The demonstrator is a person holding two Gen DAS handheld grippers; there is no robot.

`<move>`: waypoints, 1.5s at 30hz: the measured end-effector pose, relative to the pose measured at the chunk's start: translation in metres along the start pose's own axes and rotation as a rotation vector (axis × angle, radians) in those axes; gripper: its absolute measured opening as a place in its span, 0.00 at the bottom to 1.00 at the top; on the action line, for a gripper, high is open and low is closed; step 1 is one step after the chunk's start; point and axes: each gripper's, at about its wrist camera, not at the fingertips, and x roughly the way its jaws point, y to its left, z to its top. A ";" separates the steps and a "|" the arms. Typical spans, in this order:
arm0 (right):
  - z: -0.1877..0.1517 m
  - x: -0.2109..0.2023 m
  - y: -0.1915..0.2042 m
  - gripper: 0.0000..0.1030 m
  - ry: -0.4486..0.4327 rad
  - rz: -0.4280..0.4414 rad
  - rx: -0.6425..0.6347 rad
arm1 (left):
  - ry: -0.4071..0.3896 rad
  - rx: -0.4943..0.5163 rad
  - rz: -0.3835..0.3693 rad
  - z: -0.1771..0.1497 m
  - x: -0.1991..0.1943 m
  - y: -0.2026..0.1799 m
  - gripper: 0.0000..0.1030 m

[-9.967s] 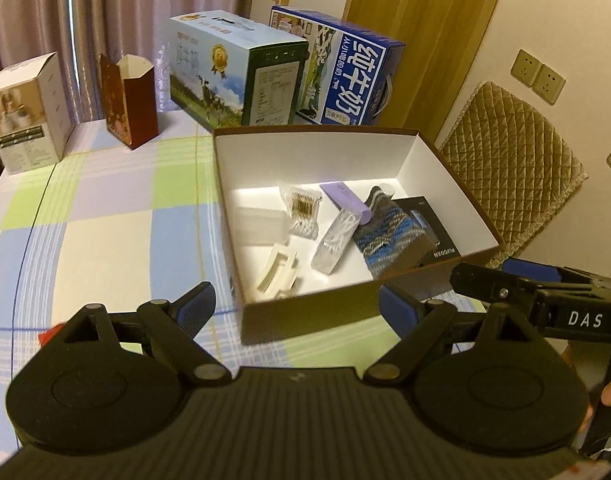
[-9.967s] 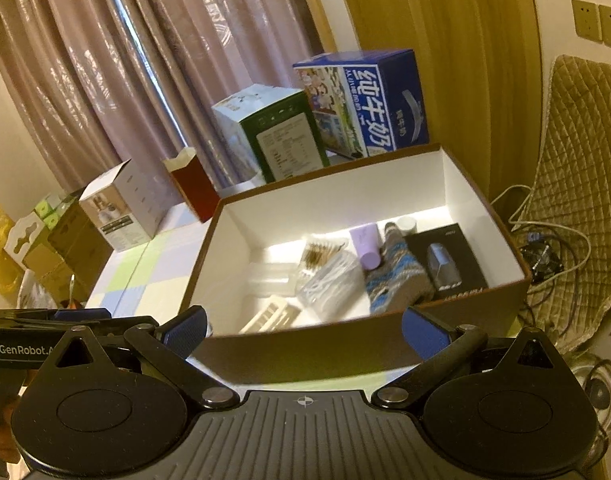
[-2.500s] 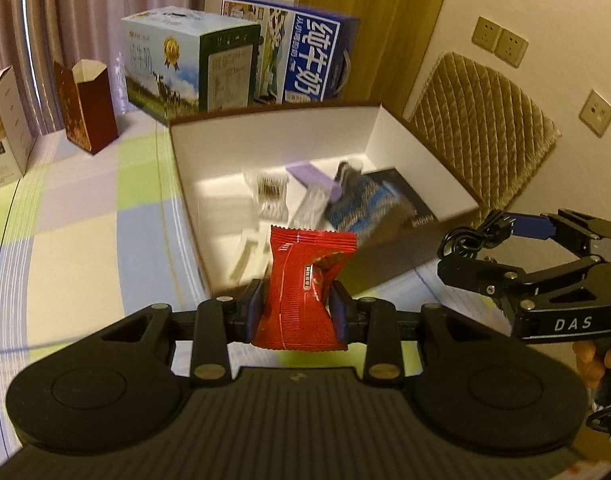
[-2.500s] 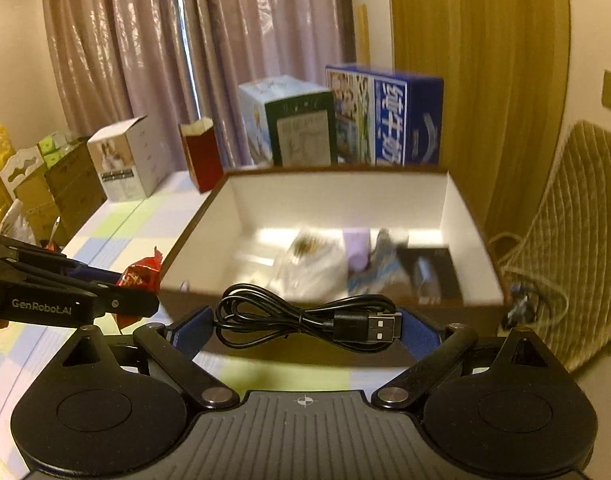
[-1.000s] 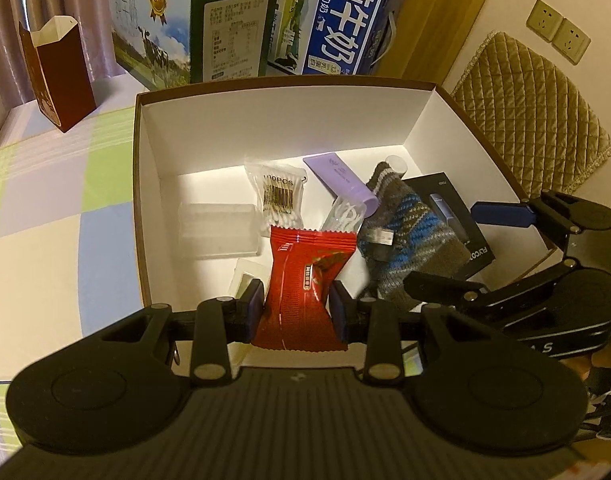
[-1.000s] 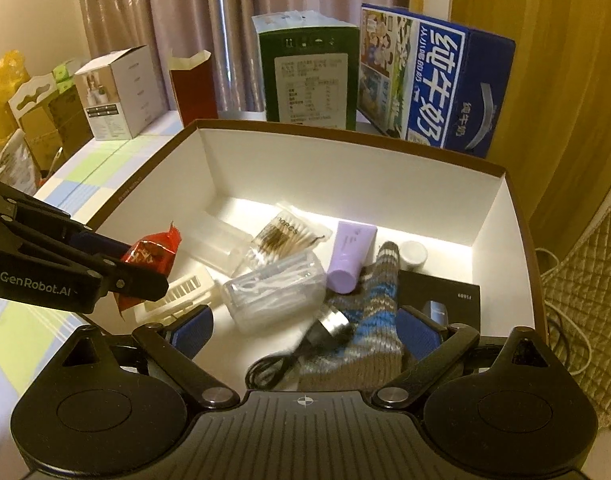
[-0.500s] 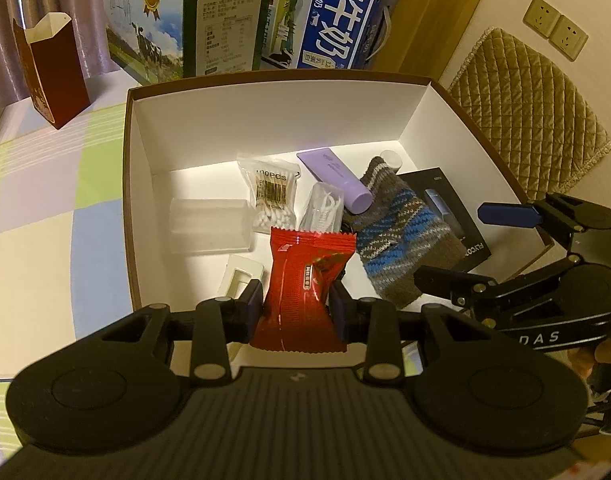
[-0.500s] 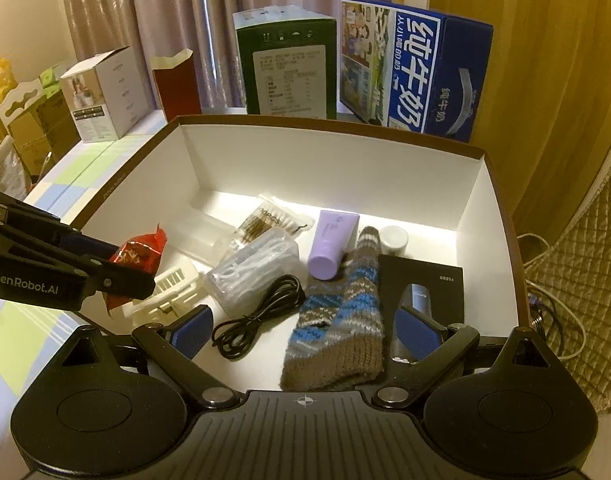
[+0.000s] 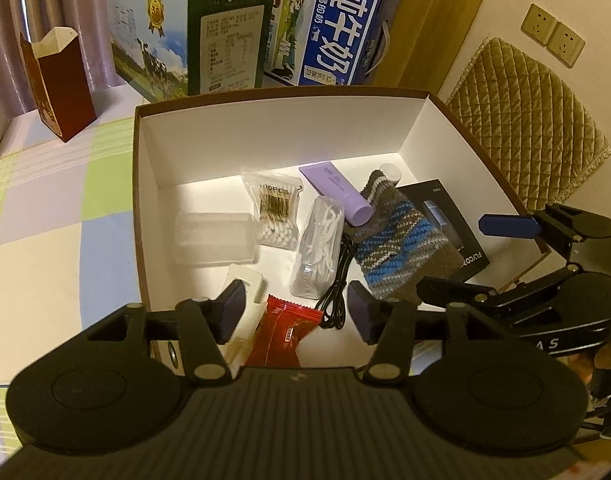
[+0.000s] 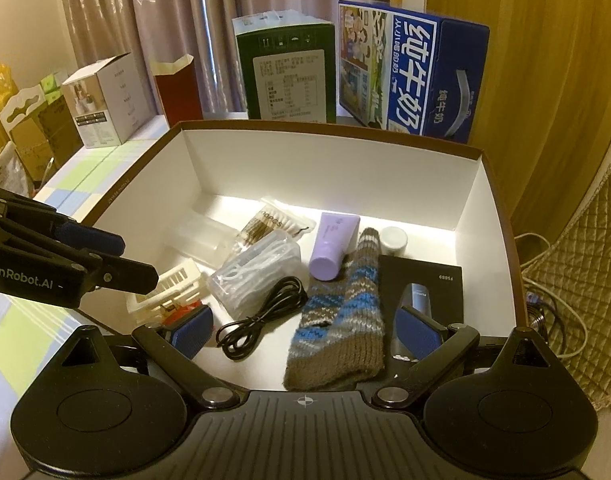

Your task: Organize objects

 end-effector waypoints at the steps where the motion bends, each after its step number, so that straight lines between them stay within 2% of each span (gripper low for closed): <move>1: 0.000 -0.001 0.000 0.93 0.000 0.001 0.001 | -0.003 0.000 0.002 0.000 -0.001 0.000 0.52; 6: -0.003 -0.005 0.000 0.93 -0.002 0.008 0.021 | -0.027 -0.015 0.010 -0.001 -0.010 0.002 0.65; 8: -0.004 -0.008 0.000 0.93 -0.004 0.016 0.030 | -0.045 -0.024 0.012 -0.003 -0.017 0.003 0.74; 13: -0.008 -0.016 0.000 0.93 -0.017 0.035 0.056 | -0.078 -0.054 0.035 -0.008 -0.035 0.006 0.83; 22: -0.016 -0.038 0.007 0.97 -0.059 0.044 0.088 | -0.139 -0.112 0.129 -0.030 -0.074 0.010 0.96; 32: -0.033 -0.061 0.031 0.98 -0.069 0.075 0.138 | -0.170 -0.151 0.193 -0.068 -0.114 0.021 0.99; 45: -0.060 -0.087 0.104 0.98 -0.037 0.116 0.207 | -0.178 -0.184 0.217 -0.128 -0.170 0.057 0.99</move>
